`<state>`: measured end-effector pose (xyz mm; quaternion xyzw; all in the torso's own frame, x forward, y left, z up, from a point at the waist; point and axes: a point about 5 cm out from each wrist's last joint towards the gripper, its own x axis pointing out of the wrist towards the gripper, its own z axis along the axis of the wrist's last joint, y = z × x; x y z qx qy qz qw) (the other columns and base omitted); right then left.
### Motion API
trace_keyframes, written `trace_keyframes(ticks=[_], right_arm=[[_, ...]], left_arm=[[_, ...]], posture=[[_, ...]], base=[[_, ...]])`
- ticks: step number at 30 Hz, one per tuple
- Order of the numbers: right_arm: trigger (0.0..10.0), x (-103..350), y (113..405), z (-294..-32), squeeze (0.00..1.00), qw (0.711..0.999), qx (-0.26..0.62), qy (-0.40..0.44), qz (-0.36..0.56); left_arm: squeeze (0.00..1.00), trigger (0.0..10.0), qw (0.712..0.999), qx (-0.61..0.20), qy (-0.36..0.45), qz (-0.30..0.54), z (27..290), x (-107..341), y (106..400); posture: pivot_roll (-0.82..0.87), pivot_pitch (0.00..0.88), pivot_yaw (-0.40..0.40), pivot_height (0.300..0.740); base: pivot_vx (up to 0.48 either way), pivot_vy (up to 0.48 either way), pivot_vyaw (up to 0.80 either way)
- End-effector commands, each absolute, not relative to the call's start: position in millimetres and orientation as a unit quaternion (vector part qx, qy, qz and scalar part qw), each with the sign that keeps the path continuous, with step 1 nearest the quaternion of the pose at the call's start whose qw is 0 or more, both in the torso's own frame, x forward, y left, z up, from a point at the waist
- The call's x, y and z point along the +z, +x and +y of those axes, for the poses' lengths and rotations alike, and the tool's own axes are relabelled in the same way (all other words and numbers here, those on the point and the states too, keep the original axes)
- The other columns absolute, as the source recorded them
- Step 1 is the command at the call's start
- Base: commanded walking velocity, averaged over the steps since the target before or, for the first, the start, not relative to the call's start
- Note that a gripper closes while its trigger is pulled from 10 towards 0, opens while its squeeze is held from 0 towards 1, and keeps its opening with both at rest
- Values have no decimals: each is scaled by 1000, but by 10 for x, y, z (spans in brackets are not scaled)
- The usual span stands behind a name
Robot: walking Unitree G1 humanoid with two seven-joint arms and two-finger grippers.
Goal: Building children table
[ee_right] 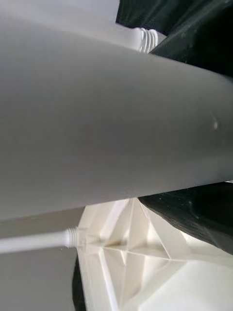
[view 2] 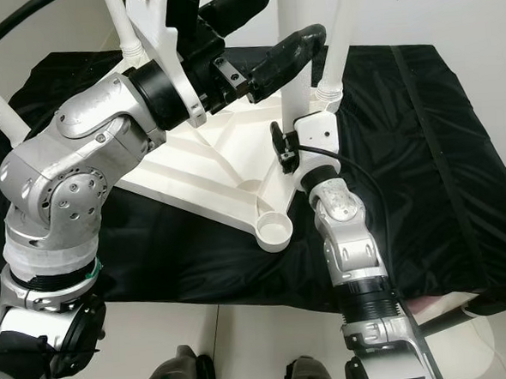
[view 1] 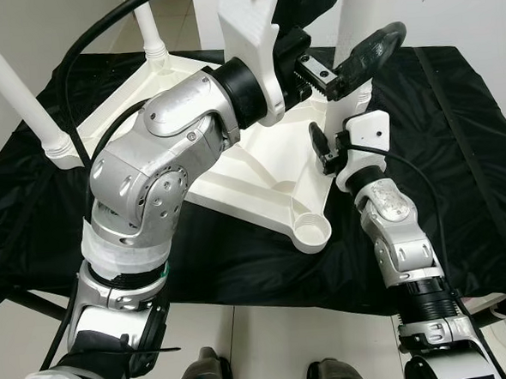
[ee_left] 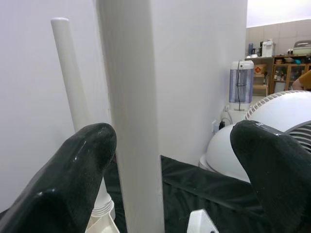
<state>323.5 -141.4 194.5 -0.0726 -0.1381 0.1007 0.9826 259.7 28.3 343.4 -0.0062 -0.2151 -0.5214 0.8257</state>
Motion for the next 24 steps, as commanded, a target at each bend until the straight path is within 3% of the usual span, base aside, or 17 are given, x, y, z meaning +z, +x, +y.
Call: trace_keyframes(ticks=[1,3,8,24], right_arm=[[10000,2008,3227,-1395,0,982,99,-59,-149],[10000,2021,3228,-1410,0,984,90,-46,-147],[10000,2062,3226,-1453,0,988,59,-17,-145],[10000,2101,3202,-1488,0,987,47,-27,-153]], left_arm=[[0,10000,835,-509,-5,-209,302,3398,2621],[0,10000,842,-500,-9,-202,315,3354,2671],[0,10000,902,-406,-60,-137,438,3014,2977],[0,10000,935,-331,-88,-86,567,2610,3127]], posture=[[-16,41,61,740],[-18,44,63,740],[-32,51,72,740],[-40,49,82,740]], base=[[0,0,0],[0,0,0],[0,0,0],[0,0,0]])
